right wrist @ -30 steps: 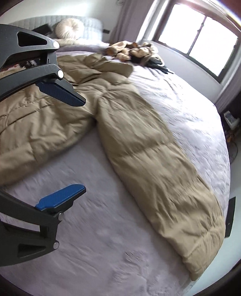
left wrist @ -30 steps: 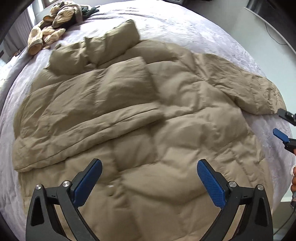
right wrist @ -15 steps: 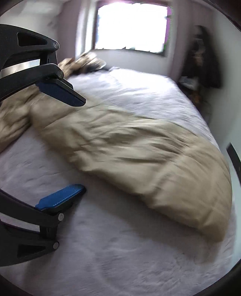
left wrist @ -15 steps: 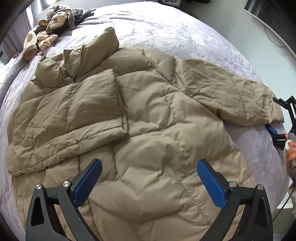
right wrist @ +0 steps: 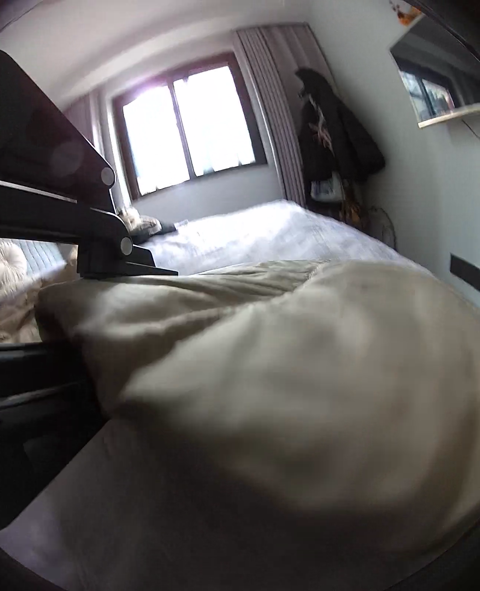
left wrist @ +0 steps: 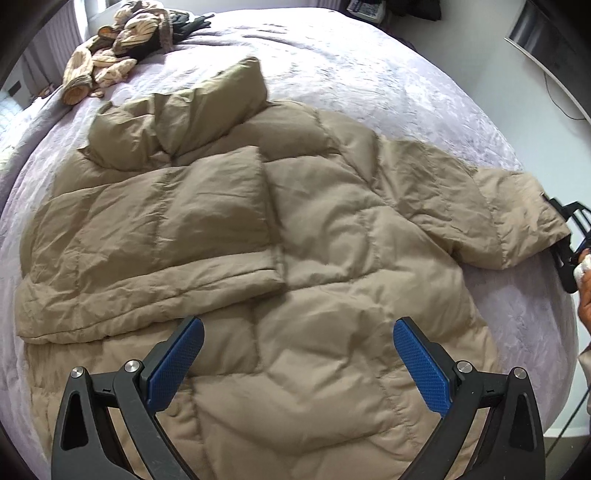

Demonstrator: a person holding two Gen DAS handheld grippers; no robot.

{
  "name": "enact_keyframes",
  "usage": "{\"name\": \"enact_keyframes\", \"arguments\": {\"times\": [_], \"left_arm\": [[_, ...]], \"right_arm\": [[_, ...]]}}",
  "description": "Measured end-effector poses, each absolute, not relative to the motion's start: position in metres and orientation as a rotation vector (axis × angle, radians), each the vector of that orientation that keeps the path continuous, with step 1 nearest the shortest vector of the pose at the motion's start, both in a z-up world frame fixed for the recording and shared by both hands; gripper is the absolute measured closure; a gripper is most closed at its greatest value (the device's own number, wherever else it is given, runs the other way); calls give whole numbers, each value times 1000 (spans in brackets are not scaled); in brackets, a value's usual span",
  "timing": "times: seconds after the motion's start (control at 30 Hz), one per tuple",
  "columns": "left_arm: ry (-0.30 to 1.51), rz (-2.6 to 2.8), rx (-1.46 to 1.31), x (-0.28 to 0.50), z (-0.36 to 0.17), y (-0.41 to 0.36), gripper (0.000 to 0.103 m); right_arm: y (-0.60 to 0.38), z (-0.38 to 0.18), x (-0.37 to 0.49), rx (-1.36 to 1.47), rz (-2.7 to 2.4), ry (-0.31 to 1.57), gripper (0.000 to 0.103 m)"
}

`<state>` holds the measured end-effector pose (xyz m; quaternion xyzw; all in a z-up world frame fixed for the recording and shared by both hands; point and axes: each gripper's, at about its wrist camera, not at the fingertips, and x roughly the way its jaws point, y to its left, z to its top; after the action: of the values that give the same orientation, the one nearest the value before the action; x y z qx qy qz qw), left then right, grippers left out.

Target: Fold large clothes

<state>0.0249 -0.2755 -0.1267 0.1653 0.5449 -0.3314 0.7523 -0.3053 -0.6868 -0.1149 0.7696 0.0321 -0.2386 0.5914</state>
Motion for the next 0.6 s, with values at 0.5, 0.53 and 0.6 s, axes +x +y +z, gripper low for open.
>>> {"name": "enact_keyframes", "arguments": {"times": [0.5,0.53,0.6], "left_arm": [[1201,-529,335,81,-132,-201,0],[1203,-515,330,86,-133,-193,0],[1213,-504,318,92,-134,-183,0]], "right_arm": [[-633,-25,-129,1505,-124,240,95],[-623,-19,-111,1464,-101,274,95],[-595,-7,-74,1359,-60,364,95]]}}
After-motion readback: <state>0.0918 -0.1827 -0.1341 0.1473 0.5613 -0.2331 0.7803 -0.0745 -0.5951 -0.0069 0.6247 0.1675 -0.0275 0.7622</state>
